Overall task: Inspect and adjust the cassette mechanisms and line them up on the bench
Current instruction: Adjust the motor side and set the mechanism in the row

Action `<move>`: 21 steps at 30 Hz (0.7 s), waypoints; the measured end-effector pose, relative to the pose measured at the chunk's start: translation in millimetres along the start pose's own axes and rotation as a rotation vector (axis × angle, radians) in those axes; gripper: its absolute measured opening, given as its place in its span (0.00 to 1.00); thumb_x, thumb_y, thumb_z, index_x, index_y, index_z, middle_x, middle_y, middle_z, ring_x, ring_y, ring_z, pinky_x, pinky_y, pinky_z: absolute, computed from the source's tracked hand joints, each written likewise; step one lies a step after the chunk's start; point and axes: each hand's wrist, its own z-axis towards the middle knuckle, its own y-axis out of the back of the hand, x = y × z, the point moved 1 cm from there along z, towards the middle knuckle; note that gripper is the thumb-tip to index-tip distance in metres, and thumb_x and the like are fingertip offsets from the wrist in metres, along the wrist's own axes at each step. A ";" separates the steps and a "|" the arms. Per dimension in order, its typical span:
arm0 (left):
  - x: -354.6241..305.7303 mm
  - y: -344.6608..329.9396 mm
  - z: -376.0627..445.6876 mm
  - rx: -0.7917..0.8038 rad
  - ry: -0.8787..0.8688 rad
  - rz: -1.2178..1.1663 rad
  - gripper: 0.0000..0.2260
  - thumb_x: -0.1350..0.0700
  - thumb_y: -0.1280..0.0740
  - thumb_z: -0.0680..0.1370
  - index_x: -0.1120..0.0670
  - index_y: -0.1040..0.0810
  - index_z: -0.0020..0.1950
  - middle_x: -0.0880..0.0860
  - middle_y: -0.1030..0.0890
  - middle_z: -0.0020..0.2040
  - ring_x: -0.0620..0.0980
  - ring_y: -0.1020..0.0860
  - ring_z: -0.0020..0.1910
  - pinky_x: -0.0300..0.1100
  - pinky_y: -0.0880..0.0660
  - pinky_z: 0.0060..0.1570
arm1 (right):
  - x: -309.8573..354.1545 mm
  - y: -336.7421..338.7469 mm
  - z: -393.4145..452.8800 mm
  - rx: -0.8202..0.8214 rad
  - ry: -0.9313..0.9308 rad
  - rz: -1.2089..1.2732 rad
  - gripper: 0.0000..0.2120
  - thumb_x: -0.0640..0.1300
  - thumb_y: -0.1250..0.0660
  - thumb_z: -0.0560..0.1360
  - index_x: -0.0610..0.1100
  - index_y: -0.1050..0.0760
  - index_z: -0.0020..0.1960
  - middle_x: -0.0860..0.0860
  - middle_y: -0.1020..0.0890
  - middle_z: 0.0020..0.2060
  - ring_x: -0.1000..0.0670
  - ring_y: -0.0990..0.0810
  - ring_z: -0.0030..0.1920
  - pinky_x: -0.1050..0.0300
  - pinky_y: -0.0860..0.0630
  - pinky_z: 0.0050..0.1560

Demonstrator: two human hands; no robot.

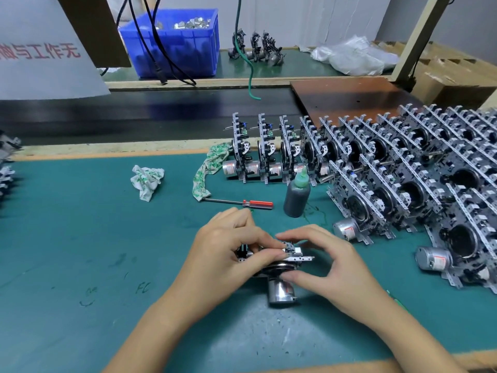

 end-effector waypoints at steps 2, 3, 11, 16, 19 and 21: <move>0.0 0.0 -0.5 0.002 0.004 0.001 0.10 0.46 0.31 0.71 0.51 0.15 0.41 0.46 0.30 0.31 0.42 0.30 0.35 0.36 0.35 0.38 | -0.5 -7.1 2.2 -0.008 -0.048 0.102 0.16 0.49 0.25 0.63 0.54 0.22 0.50 0.57 0.18 0.47 0.53 0.20 0.51 0.60 0.26 0.55; -0.4 -0.3 -0.5 0.004 0.002 0.007 0.10 0.46 0.31 0.71 0.51 0.15 0.41 0.46 0.29 0.32 0.43 0.30 0.35 0.36 0.35 0.38 | -0.7 -9.0 2.7 -0.012 -0.071 0.145 0.16 0.49 0.25 0.63 0.53 0.22 0.49 0.55 0.18 0.46 0.52 0.20 0.50 0.59 0.26 0.54; -0.9 -1.1 -1.0 -0.001 -0.015 0.028 0.11 0.46 0.32 0.71 0.52 0.15 0.40 0.43 0.31 0.32 0.40 0.31 0.34 0.36 0.35 0.38 | -2.5 -6.9 7.1 0.008 -0.061 0.181 0.14 0.44 0.23 0.63 0.54 0.21 0.46 0.57 0.20 0.45 0.53 0.21 0.50 0.61 0.27 0.54; 0.6 -1.6 -1.9 0.004 -0.026 0.058 0.09 0.46 0.32 0.72 0.50 0.16 0.41 0.42 0.31 0.33 0.41 0.31 0.35 0.38 0.35 0.38 | -1.4 -8.8 4.8 -0.028 -0.041 0.176 0.14 0.43 0.24 0.63 0.51 0.20 0.48 0.56 0.20 0.45 0.52 0.20 0.50 0.61 0.27 0.54; 1.5 -0.7 -1.7 0.012 -0.023 0.036 0.09 0.46 0.32 0.72 0.49 0.16 0.42 0.42 0.31 0.33 0.41 0.30 0.35 0.35 0.35 0.37 | -0.5 -6.4 2.7 -0.002 -0.046 0.133 0.16 0.45 0.24 0.64 0.53 0.20 0.51 0.57 0.20 0.48 0.53 0.21 0.53 0.63 0.28 0.56; 1.5 -0.8 0.0 0.014 -0.023 0.034 0.09 0.47 0.32 0.72 0.50 0.15 0.42 0.43 0.30 0.33 0.40 0.30 0.35 0.34 0.35 0.37 | -3.3 -0.9 -3.2 -0.010 -0.013 -0.068 0.21 0.52 0.26 0.66 0.58 0.23 0.58 0.60 0.21 0.51 0.55 0.23 0.56 0.64 0.30 0.58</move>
